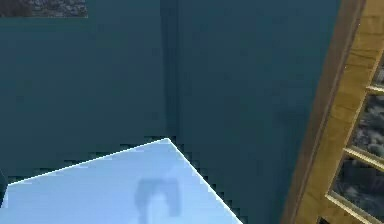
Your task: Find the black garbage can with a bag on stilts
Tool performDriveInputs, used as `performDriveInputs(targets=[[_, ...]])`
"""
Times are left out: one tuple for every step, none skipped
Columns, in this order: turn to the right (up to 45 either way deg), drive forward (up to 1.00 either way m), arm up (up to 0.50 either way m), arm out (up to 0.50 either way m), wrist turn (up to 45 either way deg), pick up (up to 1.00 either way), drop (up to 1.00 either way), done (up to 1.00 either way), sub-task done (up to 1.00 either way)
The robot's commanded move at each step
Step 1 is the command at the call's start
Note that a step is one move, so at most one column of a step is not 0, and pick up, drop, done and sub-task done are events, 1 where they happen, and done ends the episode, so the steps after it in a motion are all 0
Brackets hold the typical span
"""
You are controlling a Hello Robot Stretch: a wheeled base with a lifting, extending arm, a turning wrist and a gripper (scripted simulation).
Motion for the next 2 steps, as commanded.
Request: performDriveInputs(targets=[[-45.0,0.00,0.00,0.00,0.0,0.00,0.00,0.00,0.00],[-45.0,0.00,0.00,0.00,0.0,0.00,0.00,0.00,0.00]])
